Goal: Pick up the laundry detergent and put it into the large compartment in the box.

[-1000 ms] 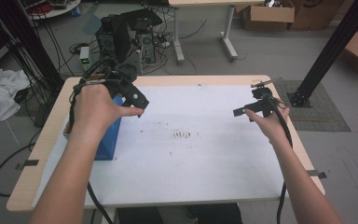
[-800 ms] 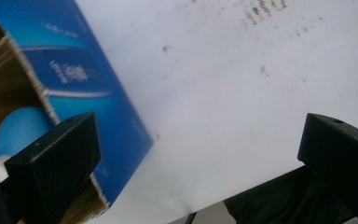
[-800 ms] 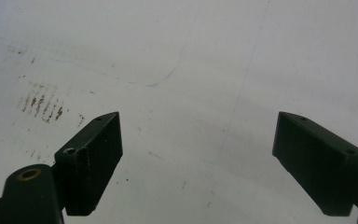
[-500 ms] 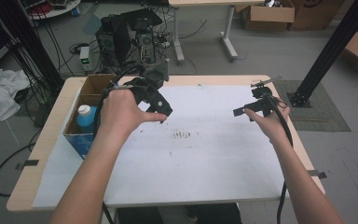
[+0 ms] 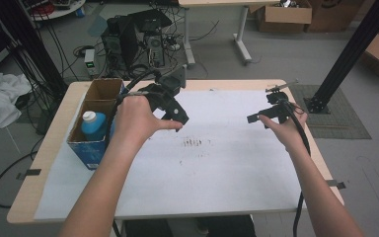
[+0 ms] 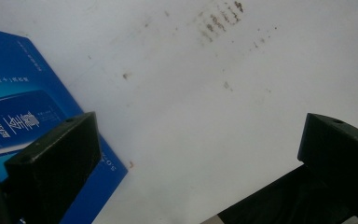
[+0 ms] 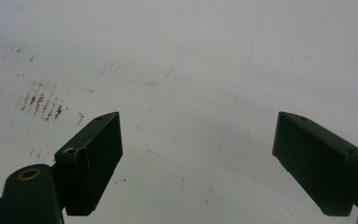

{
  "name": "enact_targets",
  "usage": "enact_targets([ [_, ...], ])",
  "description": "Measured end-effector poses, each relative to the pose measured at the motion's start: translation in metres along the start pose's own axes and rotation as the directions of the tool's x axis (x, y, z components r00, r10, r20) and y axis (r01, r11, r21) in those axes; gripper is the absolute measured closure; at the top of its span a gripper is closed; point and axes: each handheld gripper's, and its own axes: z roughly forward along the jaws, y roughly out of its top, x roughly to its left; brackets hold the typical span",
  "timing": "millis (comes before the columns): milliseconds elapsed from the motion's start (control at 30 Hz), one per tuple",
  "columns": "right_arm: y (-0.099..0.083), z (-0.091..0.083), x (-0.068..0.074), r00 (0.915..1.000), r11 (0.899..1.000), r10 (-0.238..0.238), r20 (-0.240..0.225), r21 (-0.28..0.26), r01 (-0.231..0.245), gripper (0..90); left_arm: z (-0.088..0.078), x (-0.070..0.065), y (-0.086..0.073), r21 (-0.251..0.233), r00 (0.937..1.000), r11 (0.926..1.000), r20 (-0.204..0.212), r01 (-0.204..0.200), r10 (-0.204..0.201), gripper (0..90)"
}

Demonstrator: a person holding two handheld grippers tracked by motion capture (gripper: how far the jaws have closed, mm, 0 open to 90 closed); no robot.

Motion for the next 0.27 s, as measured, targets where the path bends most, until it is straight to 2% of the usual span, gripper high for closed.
enact_targets([
  [267,-0.0003,-0.0001,0.001,1.0,1.0,-0.002,-0.001,0.001,0.002,15.9,0.0004,0.0011,0.0002,0.001,1.0,1.0,-0.005,0.003,-0.003,0.1],
])
